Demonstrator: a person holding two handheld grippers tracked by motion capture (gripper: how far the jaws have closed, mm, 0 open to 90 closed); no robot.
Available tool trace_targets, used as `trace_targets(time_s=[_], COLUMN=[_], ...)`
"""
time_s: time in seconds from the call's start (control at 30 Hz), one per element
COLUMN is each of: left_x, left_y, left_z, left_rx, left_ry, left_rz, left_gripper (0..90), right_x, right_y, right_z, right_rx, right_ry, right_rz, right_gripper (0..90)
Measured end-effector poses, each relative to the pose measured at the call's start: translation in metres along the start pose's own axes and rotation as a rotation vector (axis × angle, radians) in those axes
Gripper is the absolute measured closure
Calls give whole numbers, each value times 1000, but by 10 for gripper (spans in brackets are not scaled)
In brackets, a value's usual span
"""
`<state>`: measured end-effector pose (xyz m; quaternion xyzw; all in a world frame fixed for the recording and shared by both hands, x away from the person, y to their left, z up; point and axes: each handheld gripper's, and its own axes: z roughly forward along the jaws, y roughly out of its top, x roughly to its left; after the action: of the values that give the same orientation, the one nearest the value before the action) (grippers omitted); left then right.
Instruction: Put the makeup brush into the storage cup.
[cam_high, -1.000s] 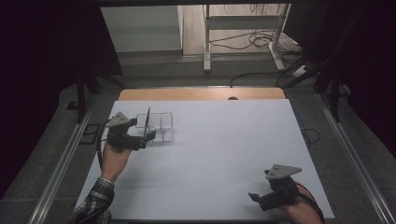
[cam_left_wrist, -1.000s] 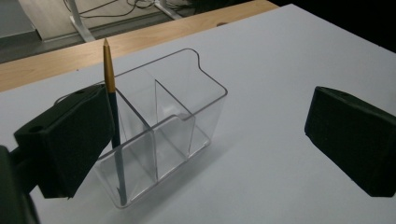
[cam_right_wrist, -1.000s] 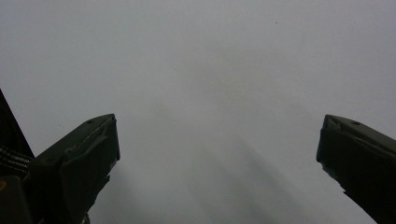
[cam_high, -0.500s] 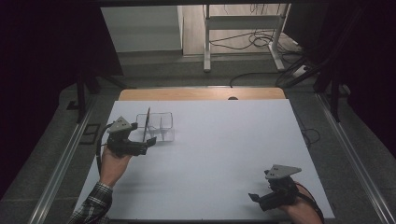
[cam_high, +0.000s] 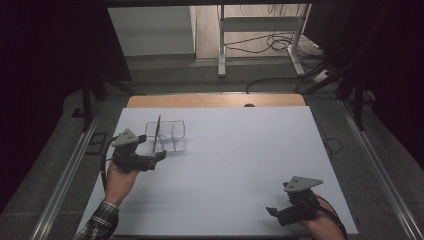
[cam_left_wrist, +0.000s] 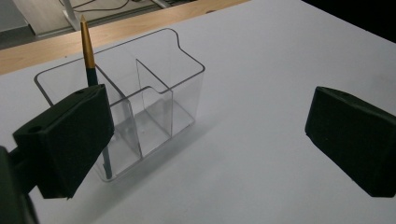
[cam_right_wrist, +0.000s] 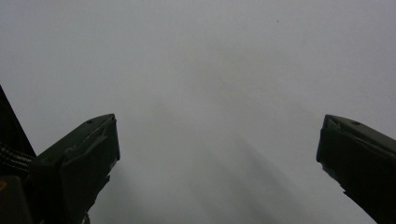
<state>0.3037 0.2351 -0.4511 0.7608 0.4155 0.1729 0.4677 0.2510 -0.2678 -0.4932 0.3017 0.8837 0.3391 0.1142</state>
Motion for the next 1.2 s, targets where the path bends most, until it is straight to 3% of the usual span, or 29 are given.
trace_targets(time_s=[1.2], left_x=[-16], left_y=[-19], left_z=[-19], left_rx=[-4], left_ry=[-2], left_rz=[-14], left_gripper=[15], right_x=[1], right_y=[1], right_z=[-1], right_rx=[-4], right_ry=[0], right_rz=[-5], right_gripper=[0])
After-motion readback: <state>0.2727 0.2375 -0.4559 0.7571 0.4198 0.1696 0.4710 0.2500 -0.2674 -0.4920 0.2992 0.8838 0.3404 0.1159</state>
